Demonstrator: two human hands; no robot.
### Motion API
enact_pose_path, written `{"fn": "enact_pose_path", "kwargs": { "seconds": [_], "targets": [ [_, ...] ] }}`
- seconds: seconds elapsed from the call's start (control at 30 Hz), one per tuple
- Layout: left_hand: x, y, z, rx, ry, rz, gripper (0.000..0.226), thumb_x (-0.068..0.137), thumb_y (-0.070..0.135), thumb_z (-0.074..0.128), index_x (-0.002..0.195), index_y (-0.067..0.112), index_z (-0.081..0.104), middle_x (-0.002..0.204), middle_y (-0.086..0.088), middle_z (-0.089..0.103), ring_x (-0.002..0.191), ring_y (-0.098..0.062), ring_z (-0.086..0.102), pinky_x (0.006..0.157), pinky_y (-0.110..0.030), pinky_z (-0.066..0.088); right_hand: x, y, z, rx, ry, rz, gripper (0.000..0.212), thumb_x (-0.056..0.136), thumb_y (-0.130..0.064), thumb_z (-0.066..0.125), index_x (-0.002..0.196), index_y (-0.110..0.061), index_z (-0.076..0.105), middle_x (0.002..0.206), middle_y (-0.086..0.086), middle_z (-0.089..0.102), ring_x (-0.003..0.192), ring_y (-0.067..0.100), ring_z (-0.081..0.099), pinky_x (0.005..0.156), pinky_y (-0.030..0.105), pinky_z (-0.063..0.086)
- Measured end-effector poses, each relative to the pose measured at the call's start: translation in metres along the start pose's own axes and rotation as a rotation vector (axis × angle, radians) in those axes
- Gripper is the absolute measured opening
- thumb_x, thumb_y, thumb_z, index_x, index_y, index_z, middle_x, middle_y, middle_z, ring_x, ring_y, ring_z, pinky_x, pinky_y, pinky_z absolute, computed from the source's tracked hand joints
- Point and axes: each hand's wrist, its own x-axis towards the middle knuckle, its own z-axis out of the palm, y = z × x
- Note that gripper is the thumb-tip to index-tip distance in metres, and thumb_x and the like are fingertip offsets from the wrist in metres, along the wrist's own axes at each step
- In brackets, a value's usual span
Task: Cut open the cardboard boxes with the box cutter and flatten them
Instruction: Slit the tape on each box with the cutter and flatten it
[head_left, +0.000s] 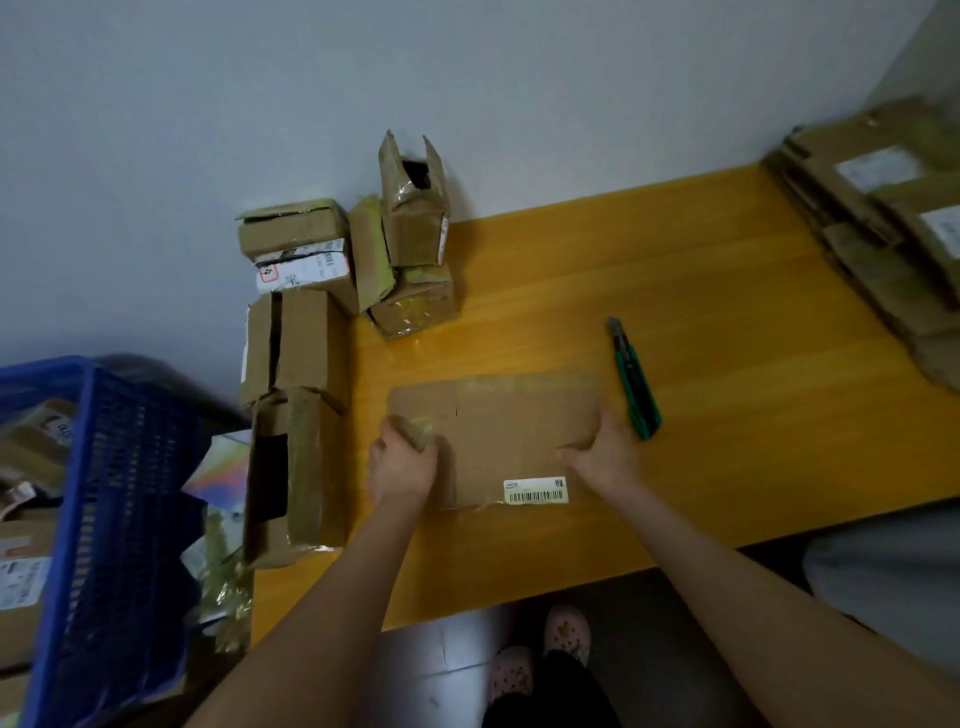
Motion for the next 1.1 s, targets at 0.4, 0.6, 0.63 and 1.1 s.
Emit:
{"fn": "enact_pose_path", "kwargs": {
  "seconds": [0.4,0.6,0.63,1.1],
  "targets": [
    [-0.047,0.086,-0.001,-0.397,-0.078,0.000,0.056,0.085,0.047,0.067,0.120,0.006,0.052,0.119,-0.012,0.058,0.111,-0.034,0.054,0.094,-0.044,0.045,-0.030,0.013,-0.118,0.436,0.207,-0.016,0.064,0.090,-0.002,0.061,0.147,-0.014,0.035,0.140,0.011,0.048,0.119,0.029,0.051,0.090,0.036,0.044],
    [-0.096,0.172,0.031,-0.414,-0.118,0.081,0.045,0.086,0.039,0.070,0.109,0.004,0.053,0.106,-0.010,0.055,0.093,-0.027,0.049,0.078,-0.036,0.038,-0.023,0.051,-0.206,0.393,0.285,-0.049,0.069,0.093,-0.010,0.059,0.152,-0.021,0.024,0.150,0.007,0.039,0.130,0.028,0.044,0.100,0.039,0.041],
    [-0.107,0.186,0.040,-0.411,-0.115,0.098,0.043,0.087,0.037,0.069,0.109,0.004,0.053,0.105,-0.010,0.054,0.093,-0.028,0.049,0.078,-0.035,0.038,-0.020,0.060,-0.223,0.371,0.297,-0.051,0.069,0.094,-0.011,0.058,0.152,-0.021,0.023,0.150,0.006,0.038,0.131,0.027,0.044,0.100,0.037,0.041],
    [-0.220,0.379,0.155,-0.669,-0.381,0.186,0.049,0.092,0.020,0.064,0.137,0.018,0.045,0.118,-0.010,0.056,0.098,-0.027,0.055,0.079,-0.040,0.047,0.061,0.148,-0.457,0.213,0.485,-0.079,0.063,0.098,-0.016,0.051,0.152,-0.027,0.021,0.145,0.010,0.041,0.126,0.031,0.048,0.096,0.042,0.043]
  ]
}}
